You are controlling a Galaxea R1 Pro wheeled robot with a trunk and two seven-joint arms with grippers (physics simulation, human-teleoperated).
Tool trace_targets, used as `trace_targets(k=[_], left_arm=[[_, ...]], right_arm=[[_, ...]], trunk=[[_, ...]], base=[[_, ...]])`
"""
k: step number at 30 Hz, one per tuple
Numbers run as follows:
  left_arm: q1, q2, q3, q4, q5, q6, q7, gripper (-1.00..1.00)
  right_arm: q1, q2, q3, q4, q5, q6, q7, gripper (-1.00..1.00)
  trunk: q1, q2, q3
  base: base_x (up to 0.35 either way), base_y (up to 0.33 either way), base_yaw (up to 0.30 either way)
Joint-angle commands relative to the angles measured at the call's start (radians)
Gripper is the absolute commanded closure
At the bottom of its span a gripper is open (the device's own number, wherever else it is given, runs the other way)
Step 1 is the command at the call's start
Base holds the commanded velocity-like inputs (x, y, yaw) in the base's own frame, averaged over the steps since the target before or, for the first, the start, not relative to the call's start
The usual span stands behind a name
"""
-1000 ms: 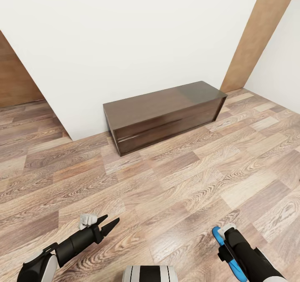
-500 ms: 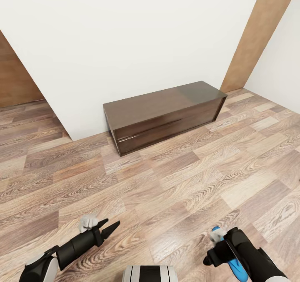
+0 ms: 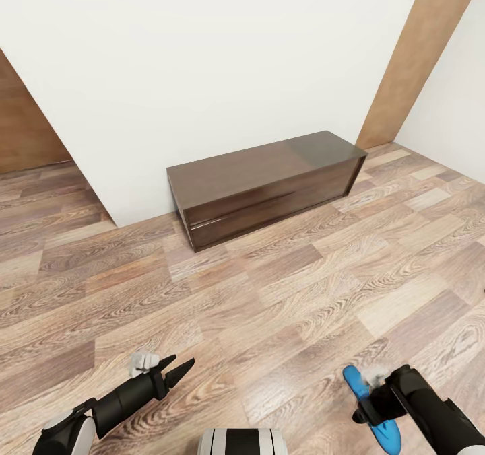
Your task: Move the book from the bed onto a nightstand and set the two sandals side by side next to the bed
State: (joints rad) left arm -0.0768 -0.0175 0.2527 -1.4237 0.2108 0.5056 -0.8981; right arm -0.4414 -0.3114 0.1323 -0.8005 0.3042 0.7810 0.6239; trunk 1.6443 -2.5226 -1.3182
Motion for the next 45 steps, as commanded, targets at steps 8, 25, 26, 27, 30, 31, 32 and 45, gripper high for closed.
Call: trace_targets(k=[8, 25, 26, 27, 30, 31, 32, 45], left_arm=[[0.0, -0.001, 0.002, 0.0, 0.005, 0.008, -0.002, -1.0], [0.0, -0.001, 0.002, 0.004, 0.006, 0.008, -0.002, -1.0], [0.0, -0.001, 0.002, 0.007, 0.005, 0.008, -0.002, -1.0], [0.0, -0.001, 0.002, 0.015, 0.004, 0.007, -0.002, -1.0], [0.0, -0.001, 0.002, 0.035, 0.003, 0.005, -0.002, -1.0], [0.0, -0.001, 0.002, 0.039, 0.003, 0.003, -0.002, -1.0], [0.0, -0.001, 0.002, 0.04, 0.003, 0.003, -0.002, -1.0], [0.0, -0.001, 0.004, 0.043, 0.004, 0.002, -0.003, -1.0]], right_arm=[[0.0, -0.124, -0.073, 0.008, 0.007, 0.001, 0.009, -1.0], [0.0, -0.131, -0.083, 0.009, 0.007, 0.001, 0.011, -1.0], [0.0, -0.131, -0.083, 0.009, 0.007, 0.001, 0.011, -1.0], [0.0, -0.13, -0.083, 0.009, 0.007, 0.001, 0.011, -1.0], [0.0, -0.13, -0.083, 0.009, 0.007, 0.001, 0.01, -1.0], [0.0, -0.13, -0.083, 0.009, 0.007, 0.001, 0.01, -1.0], [0.0, -0.13, -0.083, 0.009, 0.007, 0.001, 0.01, -1.0], [0.0, -0.129, -0.082, 0.005, 0.009, 0.001, 0.007, -1.0]], trunk=[[0.0, 0.0, -0.001], [0.003, -0.002, -0.028], [0.003, -0.002, -0.032], [0.004, -0.002, -0.036], [0.005, -0.003, -0.047], [0.006, -0.003, -0.051], [0.006, -0.004, -0.055], [0.012, -0.007, -0.105]], base=[[0.0, 0.0, 0.0], [0.0, 0.0, 0.0], [0.0, 0.0, 0.0], [0.0, 0.0, 0.0], [0.0, 0.0, 0.0], [0.0, 0.0, 0.0], [0.0, 0.0, 0.0], [0.0, 0.0, 0.0]])
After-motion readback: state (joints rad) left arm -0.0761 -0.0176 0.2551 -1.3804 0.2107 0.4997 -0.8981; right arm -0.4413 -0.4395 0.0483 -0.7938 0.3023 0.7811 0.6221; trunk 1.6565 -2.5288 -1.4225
